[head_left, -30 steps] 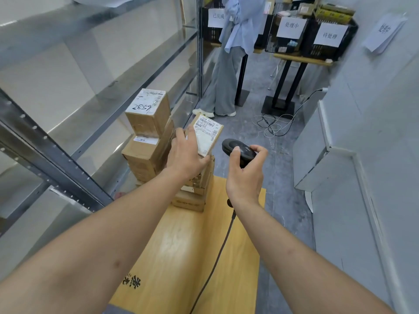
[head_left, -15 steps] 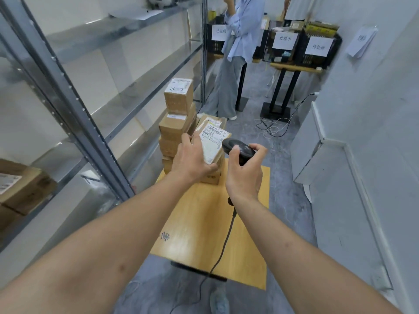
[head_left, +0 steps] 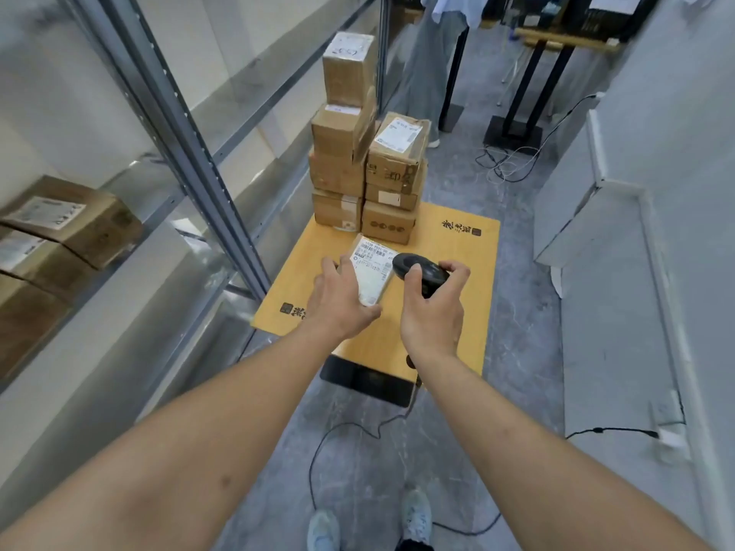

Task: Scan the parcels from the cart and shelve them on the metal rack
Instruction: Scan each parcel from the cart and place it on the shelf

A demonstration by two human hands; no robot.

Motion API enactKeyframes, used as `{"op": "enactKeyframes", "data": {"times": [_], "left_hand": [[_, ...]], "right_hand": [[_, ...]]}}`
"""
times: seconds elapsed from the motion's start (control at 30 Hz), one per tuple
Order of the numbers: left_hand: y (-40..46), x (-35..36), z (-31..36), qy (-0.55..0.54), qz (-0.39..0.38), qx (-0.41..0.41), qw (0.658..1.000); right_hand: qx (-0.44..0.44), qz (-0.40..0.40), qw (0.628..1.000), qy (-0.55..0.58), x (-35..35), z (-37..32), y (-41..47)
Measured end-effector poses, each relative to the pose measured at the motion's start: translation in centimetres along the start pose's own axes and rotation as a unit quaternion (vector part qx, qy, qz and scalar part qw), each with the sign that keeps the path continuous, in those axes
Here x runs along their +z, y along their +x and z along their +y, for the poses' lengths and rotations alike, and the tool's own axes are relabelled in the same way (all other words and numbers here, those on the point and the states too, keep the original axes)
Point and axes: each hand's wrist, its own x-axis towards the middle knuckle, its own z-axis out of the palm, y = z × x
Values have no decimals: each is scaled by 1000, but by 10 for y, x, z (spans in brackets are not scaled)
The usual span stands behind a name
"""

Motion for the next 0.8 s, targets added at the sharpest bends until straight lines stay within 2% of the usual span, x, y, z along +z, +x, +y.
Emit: {"op": "enactKeyframes", "data": {"times": [0.23, 0.43, 0.67, 0.8], "left_hand": [[-6, 75, -12, -11, -48, -81, 995], [-10, 126, -21, -29, -73, -116, 990], [-14, 153, -32, -48, -71, -136, 987], [-20, 154, -40, -90, -41, -138, 985]], "right_hand": [[45, -52, 997, -19, 8, 60, 17], [64, -79, 994, -36, 16, 99, 30], [74, -97, 992, -39, 26, 122, 33], [80, -99, 991, -39, 29, 126, 31]]}}
